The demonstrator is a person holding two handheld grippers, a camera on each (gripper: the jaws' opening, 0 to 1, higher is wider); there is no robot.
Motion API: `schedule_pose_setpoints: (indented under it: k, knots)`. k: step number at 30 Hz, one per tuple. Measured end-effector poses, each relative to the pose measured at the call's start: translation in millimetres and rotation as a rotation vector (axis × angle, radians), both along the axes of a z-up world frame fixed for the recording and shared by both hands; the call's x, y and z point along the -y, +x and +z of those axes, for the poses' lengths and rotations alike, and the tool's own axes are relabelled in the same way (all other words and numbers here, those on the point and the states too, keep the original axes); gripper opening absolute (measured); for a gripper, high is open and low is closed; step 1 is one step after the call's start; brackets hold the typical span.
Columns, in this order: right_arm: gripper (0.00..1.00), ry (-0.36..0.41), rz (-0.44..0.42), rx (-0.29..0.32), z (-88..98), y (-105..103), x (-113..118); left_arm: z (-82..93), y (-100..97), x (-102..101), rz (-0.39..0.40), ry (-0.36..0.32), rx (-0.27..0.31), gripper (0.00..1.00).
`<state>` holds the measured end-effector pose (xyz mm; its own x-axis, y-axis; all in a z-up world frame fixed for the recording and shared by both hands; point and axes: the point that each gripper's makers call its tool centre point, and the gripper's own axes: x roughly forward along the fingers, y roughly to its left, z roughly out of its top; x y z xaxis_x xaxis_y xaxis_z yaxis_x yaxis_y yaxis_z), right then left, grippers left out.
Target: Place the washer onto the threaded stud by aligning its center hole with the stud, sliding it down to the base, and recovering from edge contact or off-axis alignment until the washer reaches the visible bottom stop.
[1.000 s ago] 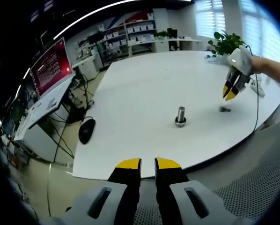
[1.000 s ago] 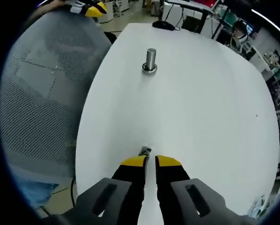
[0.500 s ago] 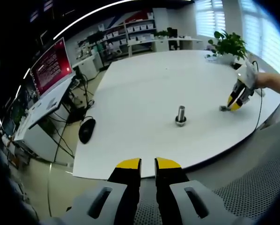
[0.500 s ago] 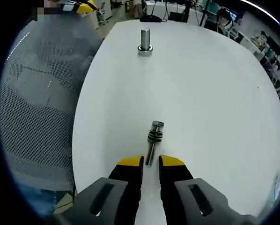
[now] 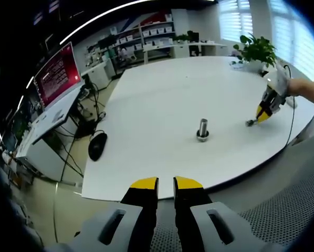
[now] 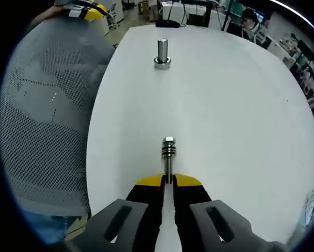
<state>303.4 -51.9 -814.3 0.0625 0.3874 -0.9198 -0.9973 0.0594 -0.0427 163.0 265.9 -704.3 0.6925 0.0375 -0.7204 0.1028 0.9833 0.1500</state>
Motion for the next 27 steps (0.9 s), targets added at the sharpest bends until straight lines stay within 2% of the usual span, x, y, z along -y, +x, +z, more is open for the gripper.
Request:
schedule_pose_setpoints:
  k: [1, 3, 4, 5, 6, 8, 10, 13, 14, 17, 18, 19, 20, 22, 24, 27]
  knots:
    - [0.01, 0.011, 0.007, 0.007, 3.7, 1.1, -2.7, 0.0, -0.1, 0.0, 0.001, -0.001, 0.000, 0.09]
    - [0.01, 0.009, -0.021, -0.013, 9.9, 2.4, -6.6, 0.3, 0.1, 0.1, 0.001, -0.001, 0.002, 0.09]
    - [0.02, 0.008, -0.015, -0.007, 12.6, 3.2, -8.8, 0.3, 0.0, 0.1, 0.002, -0.001, 0.002, 0.09]
    - [0.02, 0.023, 0.001, 0.037, 14.6, 10.3, -12.5, 0.2, -0.2, 0.1, 0.001, -0.001, 0.001, 0.09]
    - [0.02, 0.011, -0.007, 0.029, 13.6, 10.2, -11.7, 0.2, -0.3, 0.1, 0.001, 0.000, 0.000, 0.09]
    - [0.02, -0.008, -0.004, -0.015, 8.3, 5.7, -9.3, 0.3, -0.2, 0.0, 0.001, -0.001, 0.002, 0.09]
    - [0.04, -0.024, 0.039, -0.001, 1.3, 3.3, -5.4, 0.1, -0.3, 0.0, 0.001, 0.000, 0.001, 0.09]
    - [0.17, -0.074, 0.059, -0.023, -16.0, -7.2, 6.3, 0.4, -0.1, -0.1, 0.002, -0.001, 0.003, 0.09]
    - [0.17, -0.080, 0.061, -0.034, -20.4, -9.6, 8.7, 0.5, -0.1, 0.0, 0.002, -0.002, 0.004, 0.09]
    - [0.16, -0.084, 0.037, -0.007, -29.7, -4.0, 14.0, 0.7, 0.0, 0.3, 0.003, -0.003, 0.006, 0.09]
    - [0.16, -0.083, 0.037, -0.014, -29.5, -4.6, 14.8, 0.8, 0.1, 0.4, 0.002, -0.003, 0.007, 0.09]
    - [0.15, -0.019, -0.020, -0.021, -25.5, -2.8, 7.8, 0.7, 0.1, 0.3, 0.003, -0.003, 0.006, 0.09]
    - [0.14, -0.030, -0.014, -0.034, -24.8, -3.3, 9.7, 0.6, 0.1, 0.4, 0.002, -0.003, 0.006, 0.09]
    - [0.09, -0.028, -0.024, -0.001, -25.4, 0.8, 10.9, 0.4, 0.2, 0.1, 0.002, -0.002, 0.005, 0.09]
    - [0.08, -0.036, -0.027, -0.025, -25.2, -4.1, 11.8, 0.5, 0.2, 0.1, 0.002, -0.002, 0.005, 0.09]
    - [0.08, -0.033, -0.038, -0.022, -18.3, -1.7, 11.1, 0.2, 0.1, 0.0, 0.002, -0.001, 0.003, 0.09]
